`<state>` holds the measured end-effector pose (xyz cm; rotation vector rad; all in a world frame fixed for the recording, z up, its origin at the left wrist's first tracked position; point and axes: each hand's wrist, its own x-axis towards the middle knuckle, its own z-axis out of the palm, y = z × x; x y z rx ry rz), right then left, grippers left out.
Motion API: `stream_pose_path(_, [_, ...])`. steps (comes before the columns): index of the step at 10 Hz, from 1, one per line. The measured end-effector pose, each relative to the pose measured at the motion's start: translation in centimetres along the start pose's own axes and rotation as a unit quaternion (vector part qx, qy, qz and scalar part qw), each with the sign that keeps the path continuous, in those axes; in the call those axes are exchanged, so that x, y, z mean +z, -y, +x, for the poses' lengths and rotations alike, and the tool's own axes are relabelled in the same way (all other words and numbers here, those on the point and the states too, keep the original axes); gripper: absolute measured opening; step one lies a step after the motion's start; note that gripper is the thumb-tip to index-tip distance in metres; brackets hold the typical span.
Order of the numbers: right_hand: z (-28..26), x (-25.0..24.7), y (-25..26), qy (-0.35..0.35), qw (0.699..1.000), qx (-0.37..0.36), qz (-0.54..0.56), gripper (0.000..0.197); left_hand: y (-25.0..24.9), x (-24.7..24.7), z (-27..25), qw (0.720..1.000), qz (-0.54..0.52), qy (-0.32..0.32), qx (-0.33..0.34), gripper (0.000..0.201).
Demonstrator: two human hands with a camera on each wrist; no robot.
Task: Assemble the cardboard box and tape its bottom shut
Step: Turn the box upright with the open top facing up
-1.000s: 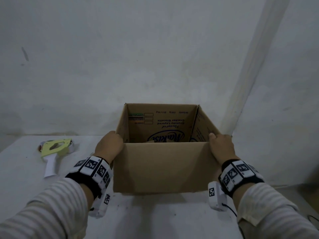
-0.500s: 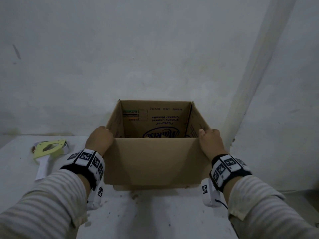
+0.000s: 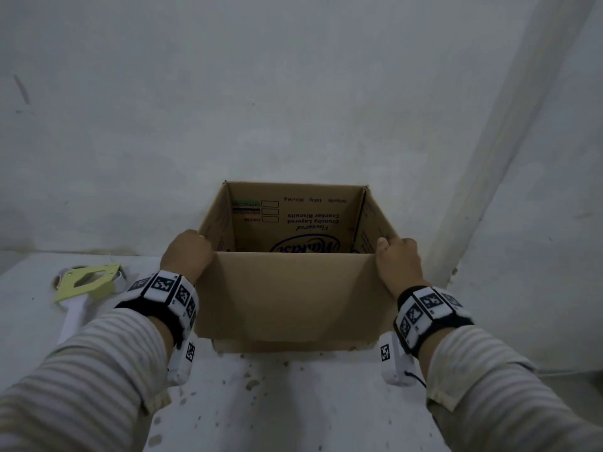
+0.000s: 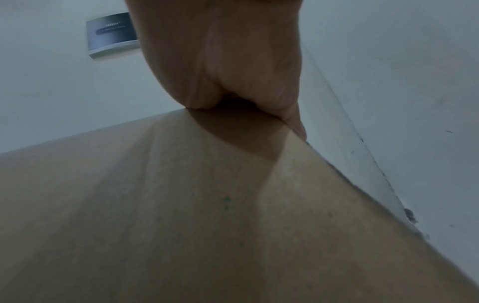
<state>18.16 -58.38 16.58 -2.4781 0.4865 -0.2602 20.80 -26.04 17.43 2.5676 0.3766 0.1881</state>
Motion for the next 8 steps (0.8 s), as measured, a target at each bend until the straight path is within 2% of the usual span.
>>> stream_pose_path(1, [0.9,0.8,-0.2,-0.017,1.000,0.007,0.008,0.047,0.1,0.2,0.5,1.000,-0.013,0.007,0.001,0.036])
stream_pose_path(4, [0.6,0.2,-0.2,-0.007,1.000,0.012,0.011,0.051,0.3,0.1,1.1,0.999,-0.024,0.021,0.004,0.038])
stream_pose_path(5, [0.0,-0.3,0.0,0.007,1.000,0.010,-0.017,0.055,0.8,-0.4,1.1,0.997,-0.044,0.061,-0.005,0.042])
stream_pose_path(6, [-1.2,-0.3,0.1,-0.021,0.999,0.002,-0.041,0.057,1.9,-0.8,0.9,0.993,-0.104,0.060,-0.014,0.054])
stream_pose_path(7, [-3.1,0.1,0.4,-0.064,0.997,-0.023,-0.049,0.055,3.3,-1.4,-0.3,0.991,-0.134,0.017,0.010,0.056])
stream_pose_path(8, [-5.0,0.5,1.0,-0.083,0.993,-0.053,-0.058,0.053,4.7,-1.6,-2.3,0.986,-0.157,-0.027,0.054,0.043])
